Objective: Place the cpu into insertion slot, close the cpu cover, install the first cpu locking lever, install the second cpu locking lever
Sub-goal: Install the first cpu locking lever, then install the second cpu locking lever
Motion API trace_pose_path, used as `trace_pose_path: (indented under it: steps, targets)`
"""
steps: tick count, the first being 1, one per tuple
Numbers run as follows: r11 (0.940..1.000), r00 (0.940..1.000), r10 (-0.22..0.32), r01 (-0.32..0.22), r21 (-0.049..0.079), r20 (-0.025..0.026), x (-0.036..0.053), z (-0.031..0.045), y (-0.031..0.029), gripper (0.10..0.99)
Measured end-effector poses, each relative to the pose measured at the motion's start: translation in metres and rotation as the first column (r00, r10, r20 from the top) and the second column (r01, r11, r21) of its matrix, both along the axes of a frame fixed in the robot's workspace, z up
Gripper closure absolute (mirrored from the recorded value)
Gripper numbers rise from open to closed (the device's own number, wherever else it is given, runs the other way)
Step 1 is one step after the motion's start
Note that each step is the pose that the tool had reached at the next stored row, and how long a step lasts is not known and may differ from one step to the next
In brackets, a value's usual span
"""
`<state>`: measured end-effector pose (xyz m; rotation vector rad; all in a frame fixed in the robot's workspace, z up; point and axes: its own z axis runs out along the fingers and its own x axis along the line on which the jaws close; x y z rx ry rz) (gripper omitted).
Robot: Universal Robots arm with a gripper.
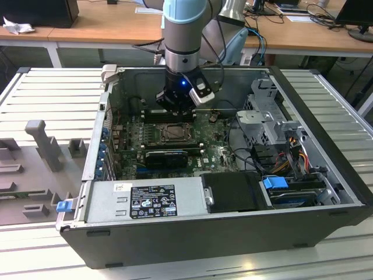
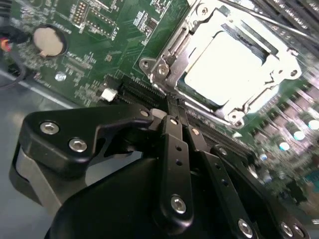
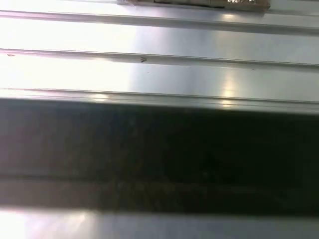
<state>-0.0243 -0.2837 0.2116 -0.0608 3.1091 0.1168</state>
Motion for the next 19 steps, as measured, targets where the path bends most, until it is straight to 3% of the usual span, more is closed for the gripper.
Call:
trace_pose_path:
  steps: [2, 19]
  targets:
    - [1.0, 1.0, 0.0, 0.0, 0.0, -0.0001, 0.0, 0.0079, 0.0, 0.98]
    - [1.0, 1.0, 0.0, 0.0, 0.0, -0.0001, 0.0, 0.0083, -0.009, 0.98]
